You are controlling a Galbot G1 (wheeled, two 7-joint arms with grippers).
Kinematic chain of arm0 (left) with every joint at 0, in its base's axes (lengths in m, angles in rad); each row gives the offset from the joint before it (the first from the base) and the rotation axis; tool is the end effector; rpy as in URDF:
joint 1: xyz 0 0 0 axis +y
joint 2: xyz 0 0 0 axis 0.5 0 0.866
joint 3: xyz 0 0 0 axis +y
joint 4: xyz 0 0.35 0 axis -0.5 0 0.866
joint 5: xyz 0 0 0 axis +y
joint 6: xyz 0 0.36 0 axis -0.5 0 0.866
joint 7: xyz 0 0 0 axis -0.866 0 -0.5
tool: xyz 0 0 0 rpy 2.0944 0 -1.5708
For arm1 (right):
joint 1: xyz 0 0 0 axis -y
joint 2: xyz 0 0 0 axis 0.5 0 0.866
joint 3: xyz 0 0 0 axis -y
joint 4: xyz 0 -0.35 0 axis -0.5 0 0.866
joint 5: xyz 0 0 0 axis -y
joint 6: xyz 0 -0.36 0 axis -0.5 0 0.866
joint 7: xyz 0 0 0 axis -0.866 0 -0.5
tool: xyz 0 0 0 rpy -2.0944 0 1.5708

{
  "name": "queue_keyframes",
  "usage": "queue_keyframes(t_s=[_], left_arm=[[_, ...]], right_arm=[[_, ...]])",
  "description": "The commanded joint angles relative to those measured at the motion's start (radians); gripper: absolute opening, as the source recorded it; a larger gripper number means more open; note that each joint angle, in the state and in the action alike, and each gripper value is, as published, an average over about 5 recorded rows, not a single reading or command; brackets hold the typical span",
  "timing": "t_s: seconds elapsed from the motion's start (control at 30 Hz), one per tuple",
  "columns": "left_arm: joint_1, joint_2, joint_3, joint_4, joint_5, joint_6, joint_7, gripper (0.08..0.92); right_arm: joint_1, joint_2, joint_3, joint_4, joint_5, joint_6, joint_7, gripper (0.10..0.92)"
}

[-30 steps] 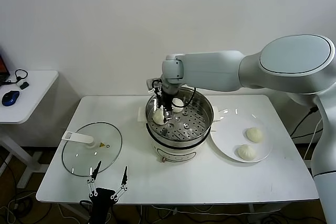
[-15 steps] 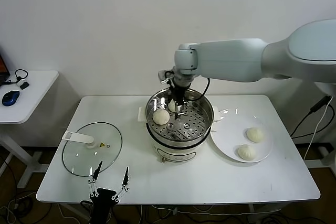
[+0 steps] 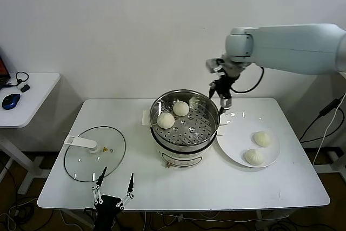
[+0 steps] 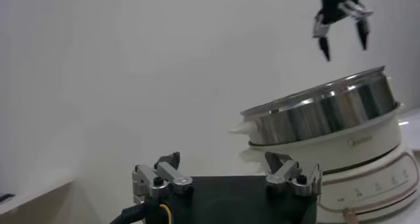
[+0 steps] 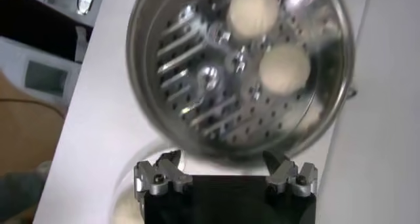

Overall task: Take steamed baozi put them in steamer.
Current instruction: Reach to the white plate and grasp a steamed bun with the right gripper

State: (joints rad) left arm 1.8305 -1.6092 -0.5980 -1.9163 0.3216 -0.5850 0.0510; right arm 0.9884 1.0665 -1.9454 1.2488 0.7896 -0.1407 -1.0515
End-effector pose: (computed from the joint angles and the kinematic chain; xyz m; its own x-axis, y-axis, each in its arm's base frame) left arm 0.0778 0.0164 -0.4005 -0.9840 0.1473 -0.1002 0.1090 0.9426 0.3157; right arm 0.5747 -0.0379 -0.0106 -0.0618 -0.0847 0.9945 -0.9730 -0.2170 -0.0790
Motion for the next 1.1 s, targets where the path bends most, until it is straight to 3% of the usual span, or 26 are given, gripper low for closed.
queue_keyframes(t_s=[0.03, 0.57, 1.1], left_arm=[[0.003, -0.021, 0.002, 0.000, 0.005, 0.001, -0.001, 0.823], [0.002, -0.034, -0.010, 0.012, 0.014, 0.001, -0.003, 0.823], [0.003, -0.045, -0.018, 0.021, 0.025, 0.001, -0.004, 0.823]], right_arm=[[0.005, -0.199, -0.045, 0.026, -0.143, 0.045, -0.034, 0.823], [-0.295, -0.360, 0.138, 0.011, -0.307, 0.043, 0.000, 0.823], [-0.533, -0.379, 0.320, -0.037, -0.388, 0.031, 0.012, 0.823]])
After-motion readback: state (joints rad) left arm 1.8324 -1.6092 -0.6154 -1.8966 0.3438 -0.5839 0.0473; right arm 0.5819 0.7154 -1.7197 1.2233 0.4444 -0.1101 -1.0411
